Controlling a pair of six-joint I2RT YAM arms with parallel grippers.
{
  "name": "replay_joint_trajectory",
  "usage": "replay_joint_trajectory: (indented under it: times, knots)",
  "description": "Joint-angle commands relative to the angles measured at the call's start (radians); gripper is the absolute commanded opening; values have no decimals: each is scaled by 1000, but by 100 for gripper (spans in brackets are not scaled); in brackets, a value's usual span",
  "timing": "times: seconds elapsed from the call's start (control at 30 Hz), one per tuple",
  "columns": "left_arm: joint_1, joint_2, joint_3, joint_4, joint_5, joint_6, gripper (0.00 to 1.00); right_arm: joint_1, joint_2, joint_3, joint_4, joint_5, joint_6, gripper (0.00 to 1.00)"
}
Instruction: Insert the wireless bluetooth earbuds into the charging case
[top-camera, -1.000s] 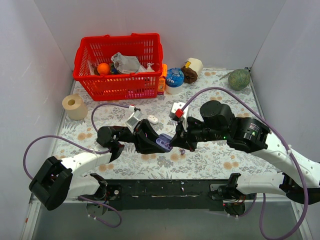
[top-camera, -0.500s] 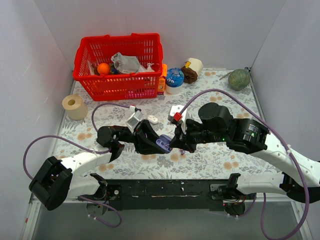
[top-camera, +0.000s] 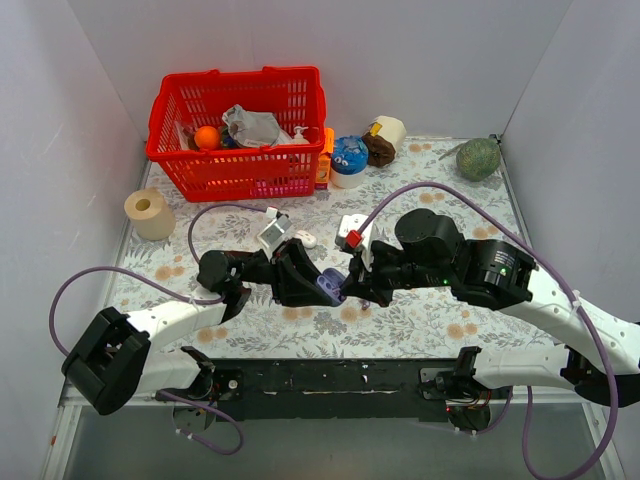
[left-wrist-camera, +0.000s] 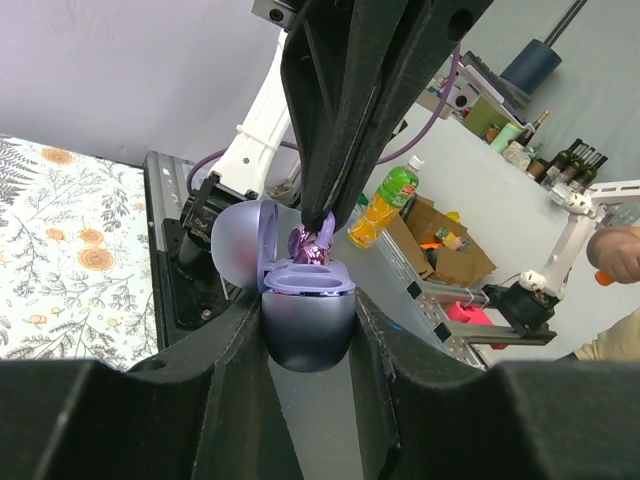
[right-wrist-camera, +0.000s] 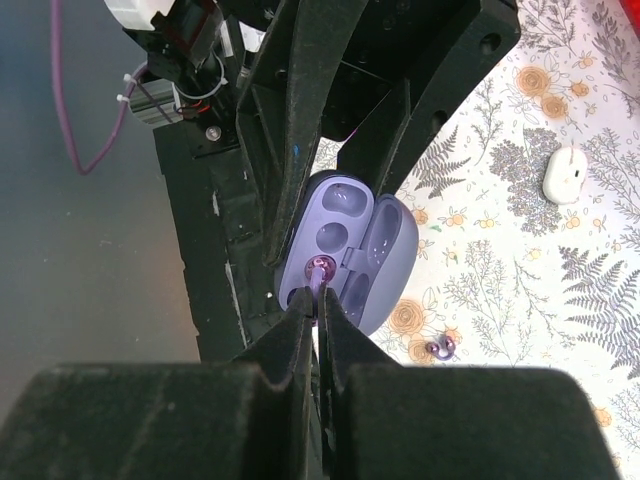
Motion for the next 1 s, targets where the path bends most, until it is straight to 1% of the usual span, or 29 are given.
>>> replay_joint_trajectory:
  times: [0.0, 0.23, 0.43, 0.63, 0.77, 0.97]
  knots:
    - [4, -16, 38, 315, -86, -13, 0, 16, -18, -4, 5, -9, -3, 1]
    - [4, -58, 13, 286, -129, 39, 0, 14, -42, -10, 49, 8, 21, 1]
    - [4, -116, 13, 220, -193, 145, 0, 16, -62, 18, 111, 3, 57, 1]
    - [4, -128, 56, 195, -207, 194, 0, 14, -30, 128, 121, -11, 54, 1]
    - [4, -113, 96, 201, -215, 201, 0, 16, 11, 228, 92, -15, 37, 1]
    - [4, -85, 137, 237, -225, 196, 0, 14, 73, 364, 52, -1, -47, 1]
